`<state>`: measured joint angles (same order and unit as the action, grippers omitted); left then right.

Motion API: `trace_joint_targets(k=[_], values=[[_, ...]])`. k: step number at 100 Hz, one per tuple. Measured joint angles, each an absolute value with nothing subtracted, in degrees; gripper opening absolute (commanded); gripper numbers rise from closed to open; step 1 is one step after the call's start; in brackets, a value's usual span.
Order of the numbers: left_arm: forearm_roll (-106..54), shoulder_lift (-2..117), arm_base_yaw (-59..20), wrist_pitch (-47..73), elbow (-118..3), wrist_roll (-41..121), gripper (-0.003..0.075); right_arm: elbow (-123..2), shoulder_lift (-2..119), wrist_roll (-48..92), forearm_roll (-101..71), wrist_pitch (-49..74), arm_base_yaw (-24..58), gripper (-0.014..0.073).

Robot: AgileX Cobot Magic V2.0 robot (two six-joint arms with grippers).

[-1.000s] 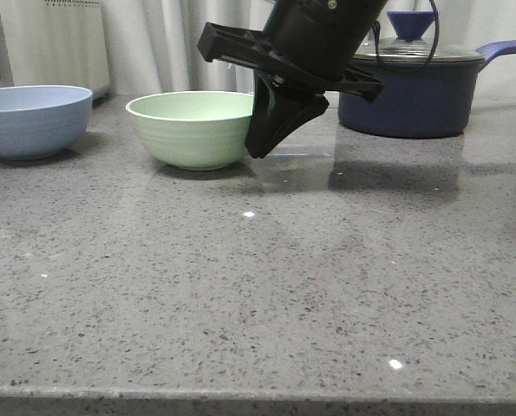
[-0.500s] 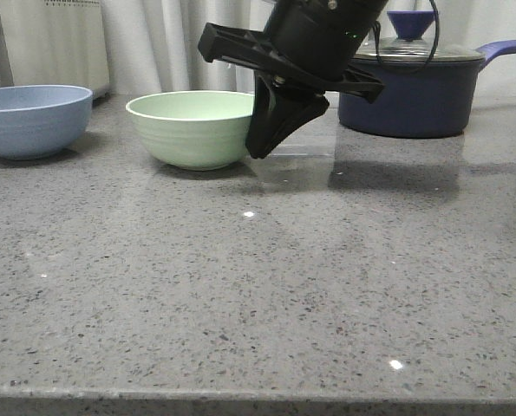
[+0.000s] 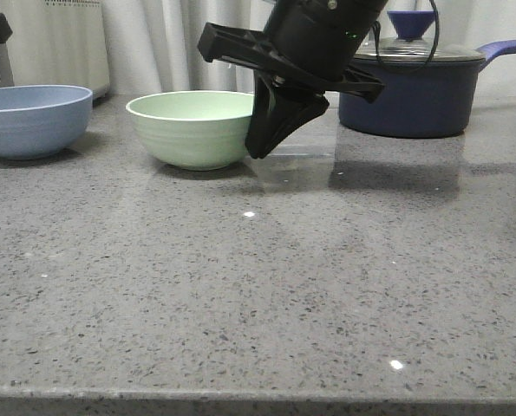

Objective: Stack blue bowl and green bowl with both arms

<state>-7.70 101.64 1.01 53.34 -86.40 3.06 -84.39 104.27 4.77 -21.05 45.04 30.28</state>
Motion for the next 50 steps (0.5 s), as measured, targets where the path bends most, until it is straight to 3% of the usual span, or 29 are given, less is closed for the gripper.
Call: trace_joint_targets(k=[9,50], values=[[-7.81,101.64,1.01,53.34,-86.4,3.06,-0.0019,-84.39,104.27,4.77,-21.05,45.04,30.28,-0.008],[-11.31,101.64,1.01,58.19,-90.11,4.15,-0.002,-84.39,104.27,4.77,-21.05,45.04,30.28,-0.008]])
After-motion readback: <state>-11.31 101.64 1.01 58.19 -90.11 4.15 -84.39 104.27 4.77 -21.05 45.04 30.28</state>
